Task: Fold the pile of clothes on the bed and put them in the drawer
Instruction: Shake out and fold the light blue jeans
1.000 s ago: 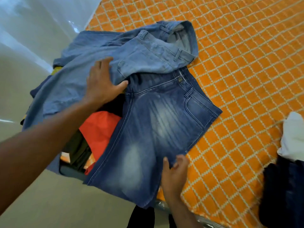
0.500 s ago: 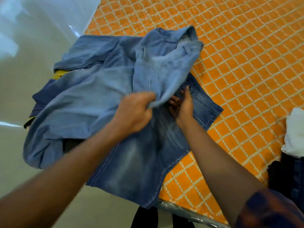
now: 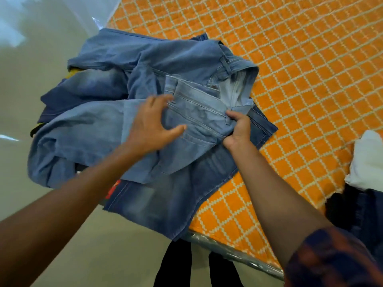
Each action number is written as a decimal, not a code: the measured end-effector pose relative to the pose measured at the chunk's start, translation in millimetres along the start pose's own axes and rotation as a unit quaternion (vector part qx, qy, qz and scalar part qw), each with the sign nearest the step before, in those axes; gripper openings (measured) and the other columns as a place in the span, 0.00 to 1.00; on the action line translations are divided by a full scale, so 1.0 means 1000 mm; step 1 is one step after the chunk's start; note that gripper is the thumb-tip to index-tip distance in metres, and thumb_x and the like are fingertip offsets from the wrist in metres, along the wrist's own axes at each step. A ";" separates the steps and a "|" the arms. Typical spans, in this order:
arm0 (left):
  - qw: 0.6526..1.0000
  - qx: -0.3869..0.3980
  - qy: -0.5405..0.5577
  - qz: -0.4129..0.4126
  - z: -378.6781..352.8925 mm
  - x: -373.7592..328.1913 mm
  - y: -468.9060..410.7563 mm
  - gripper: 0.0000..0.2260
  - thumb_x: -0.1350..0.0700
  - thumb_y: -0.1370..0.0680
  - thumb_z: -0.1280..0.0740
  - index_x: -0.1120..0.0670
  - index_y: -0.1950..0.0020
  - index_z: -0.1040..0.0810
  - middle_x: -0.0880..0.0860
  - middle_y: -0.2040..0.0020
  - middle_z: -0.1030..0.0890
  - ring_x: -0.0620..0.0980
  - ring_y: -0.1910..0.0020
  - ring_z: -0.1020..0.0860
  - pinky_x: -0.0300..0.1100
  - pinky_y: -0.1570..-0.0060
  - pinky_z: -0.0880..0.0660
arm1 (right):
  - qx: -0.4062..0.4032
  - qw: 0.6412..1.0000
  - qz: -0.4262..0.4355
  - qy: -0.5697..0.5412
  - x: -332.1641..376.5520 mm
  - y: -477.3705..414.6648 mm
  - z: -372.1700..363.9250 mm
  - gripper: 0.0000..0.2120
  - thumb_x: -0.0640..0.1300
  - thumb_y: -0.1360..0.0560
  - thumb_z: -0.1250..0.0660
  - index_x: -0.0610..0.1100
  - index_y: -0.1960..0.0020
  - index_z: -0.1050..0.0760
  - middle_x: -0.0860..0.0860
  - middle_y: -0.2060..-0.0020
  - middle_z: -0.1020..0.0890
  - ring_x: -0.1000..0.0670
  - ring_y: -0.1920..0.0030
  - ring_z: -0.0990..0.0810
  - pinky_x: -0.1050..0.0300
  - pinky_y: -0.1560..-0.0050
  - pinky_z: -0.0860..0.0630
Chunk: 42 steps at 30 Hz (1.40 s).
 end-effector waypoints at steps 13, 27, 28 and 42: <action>0.919 0.352 -0.133 -0.120 -0.085 -0.052 -0.009 0.18 0.54 0.31 0.30 0.44 0.41 0.24 0.46 0.50 0.21 0.50 0.51 0.23 0.51 0.54 0.21 | -0.241 0.841 0.317 0.367 0.038 -0.009 0.038 0.21 0.36 0.27 0.31 0.45 0.35 0.27 0.50 0.46 0.25 0.47 0.48 0.24 0.54 0.53 0.27; 0.925 0.236 -0.274 -0.119 -0.123 -0.084 -0.028 0.17 0.41 0.27 0.36 0.50 0.47 0.20 0.49 0.47 0.22 0.55 0.44 0.27 0.49 0.52 0.30 | -0.071 0.560 0.359 0.743 0.118 -0.130 -0.030 0.11 0.45 0.24 0.44 0.47 0.47 0.25 0.42 0.47 0.21 0.41 0.49 0.26 0.49 0.54 0.33; 0.926 0.242 -0.274 -0.089 -0.123 -0.078 -0.031 0.20 0.36 0.27 0.37 0.51 0.48 0.19 0.50 0.46 0.21 0.55 0.43 0.26 0.51 0.48 0.28 | -0.048 0.600 0.350 0.718 0.120 -0.130 -0.031 0.06 0.44 0.23 0.44 0.49 0.51 0.29 0.41 0.52 0.22 0.44 0.55 0.30 0.50 0.57 0.38; 0.957 0.021 -0.287 0.030 -0.069 -0.039 0.041 0.43 0.62 0.35 0.23 0.47 0.24 0.38 0.61 0.34 0.33 0.66 0.47 0.24 0.56 0.58 0.24 | 0.059 0.620 0.401 0.672 0.204 -0.062 -0.052 0.12 0.43 0.30 0.45 0.33 0.60 0.31 0.35 0.64 0.32 0.46 0.65 0.38 0.51 0.62 0.47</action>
Point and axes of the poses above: each hand's wrist, its own y-axis away from the middle knuckle, its own z-axis out of the back of the hand, x = y × z, the point moved 3 cm from there along -y, towards the middle knuckle
